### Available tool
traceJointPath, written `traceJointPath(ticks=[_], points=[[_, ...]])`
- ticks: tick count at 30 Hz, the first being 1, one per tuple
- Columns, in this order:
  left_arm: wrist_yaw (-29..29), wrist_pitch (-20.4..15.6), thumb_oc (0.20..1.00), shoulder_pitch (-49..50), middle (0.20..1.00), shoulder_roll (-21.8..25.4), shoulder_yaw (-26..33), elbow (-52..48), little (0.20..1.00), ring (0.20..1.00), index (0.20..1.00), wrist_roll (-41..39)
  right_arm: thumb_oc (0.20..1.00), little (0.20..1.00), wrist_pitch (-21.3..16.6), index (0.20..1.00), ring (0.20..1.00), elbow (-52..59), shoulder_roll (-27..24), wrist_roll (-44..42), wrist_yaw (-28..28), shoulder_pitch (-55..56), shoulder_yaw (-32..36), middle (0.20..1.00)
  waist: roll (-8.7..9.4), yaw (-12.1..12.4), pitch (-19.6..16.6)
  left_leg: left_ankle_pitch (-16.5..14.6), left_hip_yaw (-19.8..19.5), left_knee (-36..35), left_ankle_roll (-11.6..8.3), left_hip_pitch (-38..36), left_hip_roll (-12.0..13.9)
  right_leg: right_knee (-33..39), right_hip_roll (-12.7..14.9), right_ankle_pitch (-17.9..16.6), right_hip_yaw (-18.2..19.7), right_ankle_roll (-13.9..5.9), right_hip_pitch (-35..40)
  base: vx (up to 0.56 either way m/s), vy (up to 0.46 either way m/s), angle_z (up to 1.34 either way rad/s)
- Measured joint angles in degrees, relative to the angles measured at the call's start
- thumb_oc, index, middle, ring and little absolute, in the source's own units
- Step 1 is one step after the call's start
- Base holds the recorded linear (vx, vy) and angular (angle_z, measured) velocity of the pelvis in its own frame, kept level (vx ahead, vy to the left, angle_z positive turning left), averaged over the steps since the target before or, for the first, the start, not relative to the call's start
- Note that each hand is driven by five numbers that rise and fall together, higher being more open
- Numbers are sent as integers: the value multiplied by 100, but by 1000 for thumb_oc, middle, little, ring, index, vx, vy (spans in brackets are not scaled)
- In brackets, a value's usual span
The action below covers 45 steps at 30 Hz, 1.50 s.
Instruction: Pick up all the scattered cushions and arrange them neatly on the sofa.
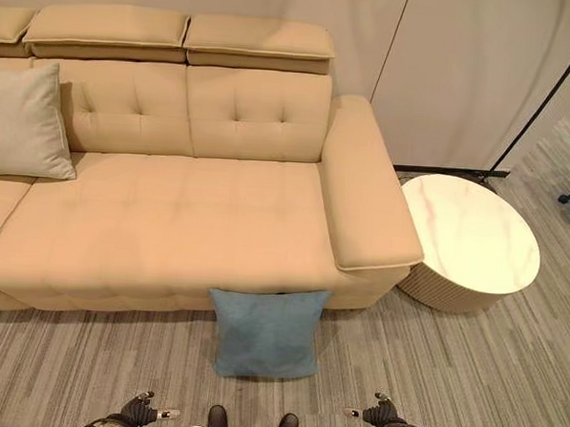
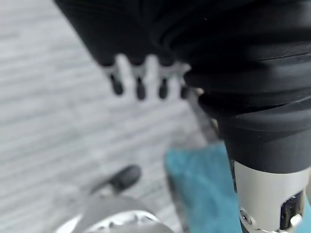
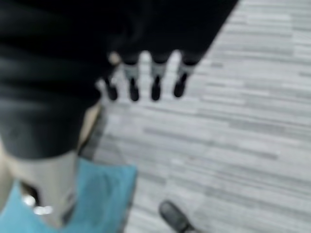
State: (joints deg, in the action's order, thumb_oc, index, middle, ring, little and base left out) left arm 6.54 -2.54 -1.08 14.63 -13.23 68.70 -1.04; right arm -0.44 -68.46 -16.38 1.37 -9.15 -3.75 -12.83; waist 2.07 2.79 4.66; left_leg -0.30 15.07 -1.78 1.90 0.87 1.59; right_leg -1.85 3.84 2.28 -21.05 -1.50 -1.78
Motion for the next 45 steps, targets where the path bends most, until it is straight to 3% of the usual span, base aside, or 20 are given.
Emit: traceJointPath(ticks=[2, 4, 7, 9, 11, 14, 18, 22, 26, 32, 34, 37, 38, 39, 40, 45], points=[[-5, 5, 1000, -90, 1000, 48, 7, -1, 1000, 1000, 1000, 0, 1000, 1000, 1, 1000, 1000, -2, 17, 1, 4, -112, -6, 1000, 31, 60, 17, -47, -13, 5, 74, 3, -91, -492, 156, 193, 73, -43, -235, 32, 139, -6], [-5, 13, 1000, -208, 1000, 110, 0, 0, 1000, 1000, 1000, -2, 1000, 1000, -3, 1000, 1000, 14, 7, -1, 2, -305, -9, 1000, 14, 37, 99, -66, -25, 3, 148, -2, -143, -1545, 325, 345, 312, -202, -738, 87, 103, -2], [5, 8, 1000, -340, 1000, 231, -1, -6, 1000, 1000, 1000, -4, 1000, 1000, -14, 1000, 1000, 175, 54, -3, 11, -311, -11, 1000, 31, -93, 206, -101, -283, -66, 183, -115, -202, -2141, 310, 567, 1179, -498, -1016, 81, -3, 43], [8, -17, 1000, -351, 1000, 331, -1, -16, 1000, 1000, 1000, -4, 1000, 1000, -6, 1000, 1000, 144, 100, -3, 25, -260, -72, 1000, 174, -72, 235, -67, -312, -205, 188, -282, -291, -1660, 299, 485, 1483, -513, -987, 140, -58, 28], [5, -14, 1000, -303, 1000, 338, -7, 6, 1000, 1000, 1000, -5, 1000, 1000, -5, 1000, 1000, 137, 105, -5, 23, -256, -64, 1000, 226, -98, 260, -57, -387, -219, 158, -293, -297, -1028, 280, 250, 1555, -559, -948, 82, -63, 20], [5, -21, 1000, -238, 1000, 240, -12, 0, 1000, 1000, 1000, -5, 1000, 1000, 0, 1000, 1000, 104, 88, -5, 22, -202, -59, 1000, 151, -88, 299, -42, -591, -206, 133, -315, -210, -366, 117, -169, 1460, -202, -606, 22, -76, 13], [16, -25, 1000, -319, 1000, 155, -3, -43, 1000, 1000, 1000, -11, 1000, 1000, -1, 1000, 1000, 86, 10, -5, 21, -250, -60, 1000, -44, -105, 366, -24, -906, -102, 20, -150, -92, 235, 10, -390, 1197, -116, -282, 34, -99, 29], [106, -36, 1000, -433, 1000, 174, 6, -268, 1000, 1000, 1000, -84, 1000, 1000, -24, 1000, 1000, 115, -12, -22, -10, -308, 6, 1000, -61, -150, 369, -71, -1068, -28, -133, -42, 21, 381, -98, -401, 1022, -109, -204, -97, -103, 26], [330, -127, 1000, -851, 1000, 202, -10, -805, 1000, 1000, 1000, -471, 1000, 1000, -139, 1000, 1000, 141, -89, -235, -161, -613, 112, 1000, -28, -160, 585, -95, -1253, 623, -213, 945, 27, -125, -41, -337, 857, -79, -1026, -231, -67, 21], [783, -333, 1000, -2247, 1000, 449, -23, -1384, 1000, 1000, 1000, -1206, 1000, 1000, -247, 1000, 1000, 828, -435, -569, -583, -1897, 111, 1000, 53, -310, 1621, -158, -1181, 1636, -244, 2918, -60, -1807, 274, 0, 960, 24, -3329, -131, -15, 2], [979, -380, 1000, -2633, 1000, 581, -203, -1582, 1000, 1000, 1000, -1325, 1000, 1000, -261, 1000, 1000, 1152, -494, -578, -800, -2362, 73, 1000, 36, -343, 1809, -151, -1080, 1895, -240, 3323, -51, -1973, 287, -40, 1115, 11, -3785, -223, 20, -18], [1345, -582, 1000, -3330, 1000, 770, -458, -1810, 1000, 1000, 1000, -1342, 1000, 1000, -435, 1000, 1000, 1468, -815, -581, -1161, -2972, -19, 1000, -61, -386, 1803, -228, -1018, 2355, -196, 4506, 15, -2337, 287, -81, 1191, -19, -4913, -83, 1, -16], [1401, -588, 1000, -3567, 1000, 794, -450, -1787, 1000, 1000, 1000, -1346, 1000, 1000, -444, 1000, 1000, 1462, -882, -582, -1200, -3197, -8, 1000, -64, -423, 1885, -199, -1020, 2495, -187, 4749, -10, -2429, 316, -149, 1183, 95, -5145, -61, 49, 11], [1430, -593, 1000, -3966, 1000, 810, -377, -1782, 1000, 1000, 1000, -1373, 1000, 1000, -432, 1000, 1000, 1463, -876, -605, -1242, -3573, 26, 1000, -39, -463, 2210, -127, -1058, 2611, -208, 4847, -11, -2486, 310, -259, 1192, 293, -5221, -65, 52, -1], [1475, -619, 1000, -4321, 1000, 890, -708, -1606, 1000, 1000, 1000, -1548, 1000, 1000, -450, 1000, 1000, 1370, -982, -684, -1423, -3998, -129, 1000, -67, -521, 2051, -334, -1042, 3131, -188, 5579, 29, -2855, 308, -180, 1286, 341, -5927, -25, 45, -9], [1579, -706, 1000, -6015, 1000, 1167, -929, -1558, 1000, 1000, 1000, -1928, 1000, 1000, -540, 1000, 1000, 1330, -1314, -1019, -1812, -5583, -37, 1000, -221, -555, 2095, -508, -892, 4008, -108, 7554, 36, -3603, 391, -138, 1497, 287, -7913, 8, 13, -3]])
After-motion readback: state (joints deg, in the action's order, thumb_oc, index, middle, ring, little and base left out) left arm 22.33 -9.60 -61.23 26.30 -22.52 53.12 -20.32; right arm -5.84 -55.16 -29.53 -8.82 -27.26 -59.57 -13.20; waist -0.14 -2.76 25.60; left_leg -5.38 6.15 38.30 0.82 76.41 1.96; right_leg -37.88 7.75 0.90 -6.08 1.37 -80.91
